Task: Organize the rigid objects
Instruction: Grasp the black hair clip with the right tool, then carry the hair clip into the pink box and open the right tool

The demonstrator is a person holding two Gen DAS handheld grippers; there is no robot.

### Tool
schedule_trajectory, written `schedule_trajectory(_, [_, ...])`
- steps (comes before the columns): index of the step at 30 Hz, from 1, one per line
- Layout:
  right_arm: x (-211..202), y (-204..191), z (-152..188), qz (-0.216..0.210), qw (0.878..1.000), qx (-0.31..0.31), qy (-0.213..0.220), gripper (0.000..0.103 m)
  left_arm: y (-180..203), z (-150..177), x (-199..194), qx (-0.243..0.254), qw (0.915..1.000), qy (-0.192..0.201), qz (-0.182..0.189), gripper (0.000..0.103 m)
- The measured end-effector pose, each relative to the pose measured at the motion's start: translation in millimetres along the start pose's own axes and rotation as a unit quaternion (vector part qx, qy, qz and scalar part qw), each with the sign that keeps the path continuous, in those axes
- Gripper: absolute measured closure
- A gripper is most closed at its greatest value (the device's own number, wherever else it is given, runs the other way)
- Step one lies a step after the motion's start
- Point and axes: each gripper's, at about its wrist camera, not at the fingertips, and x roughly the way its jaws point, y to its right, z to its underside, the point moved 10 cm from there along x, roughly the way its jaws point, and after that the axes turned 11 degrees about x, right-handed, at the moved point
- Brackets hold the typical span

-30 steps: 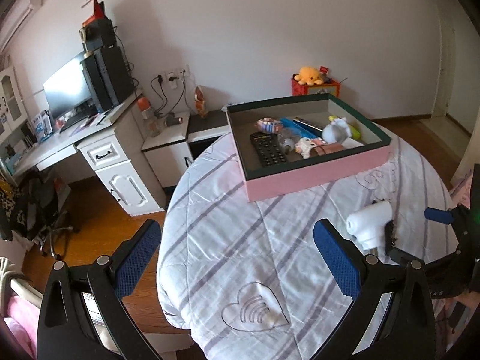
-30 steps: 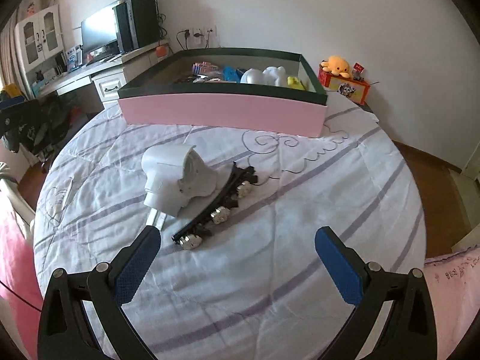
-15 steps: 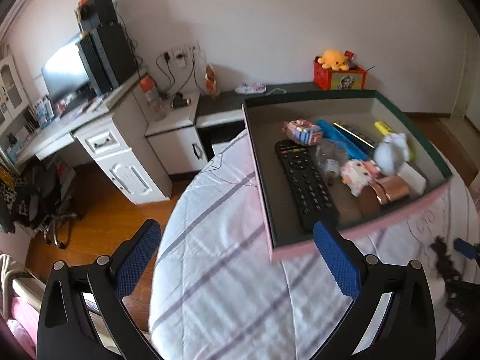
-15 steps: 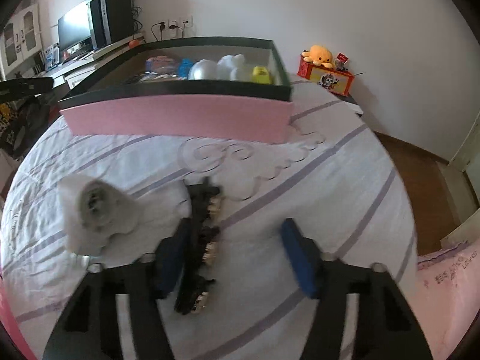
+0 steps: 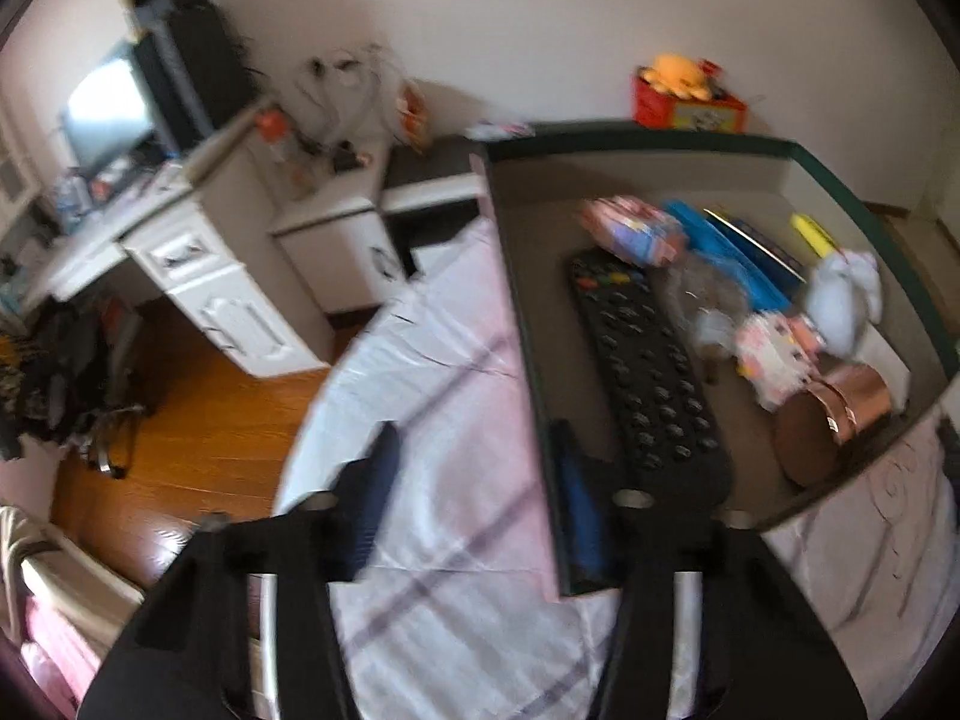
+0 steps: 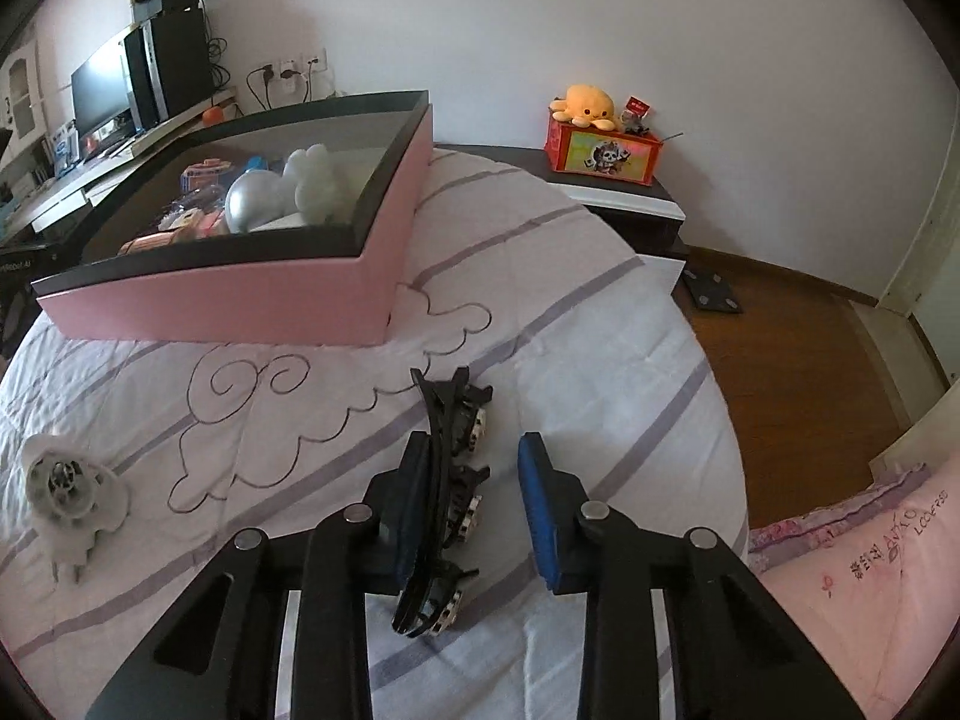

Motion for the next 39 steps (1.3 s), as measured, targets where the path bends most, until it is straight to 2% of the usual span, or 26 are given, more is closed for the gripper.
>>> schedule_trajectory(2, [-0.1, 0.2, -0.5, -0.001, 1.0, -0.003, 0.001, 0.084, 5.9, -1.4, -1.7, 0.013, 0.9999, 0.005, 0.0, 0.079])
schedule_trajectory(3, [-0.4, 1.0, -0.2, -0.002, 1.0, -0.004, 0.0, 0.084, 9.7, -2.0, -2.3, 0.017, 0.9998, 0.007, 0.003, 0.086])
schedule_trajectory(6, [0.8, 0.4, -2.5, -0.005, 1.0, -0.01, 0.0, 0.084, 15.3, -3.1, -2.8, 0.02, 0.9997, 0.008, 0.007, 0.094])
schedule_trajectory(16, [3.6, 3.4, -15.0, -0.022, 1.0, -0.01, 0.004, 0.084, 9.6, -4.4, 2.8, 0.023, 0.9997, 0.009, 0.008, 0.094])
schedule_trajectory(23, [-2.7, -0.6, -33.4, -0.019, 0.999, -0.019, 0.018, 0.084, 12.1, -4.1, 4.6, 0.018, 0.9997, 0.01, 0.014, 0.094])
schedule_trajectory(28, [-11.3, -8.4, -59.3, -0.014, 0.999, -0.029, 0.04, 0.084, 14.2, -4.0, 4.9, 0.017, 0.9996, 0.012, 0.017, 0.093])
schedule_trajectory(35, [-27.6, -54.3, -110.8, -0.034, 0.994, -0.066, 0.077, 0.084, 14.6, -3.5, 4.8, 0.015, 0.9996, 0.011, 0.021, 0.093])
schedule_trajectory(39, [-12.7, -92.1, -119.8, -0.072, 0.992, -0.085, 0.055, 0.084, 15.1, -3.8, 5.3, 0.015, 0.9996, 0.011, 0.023, 0.093])
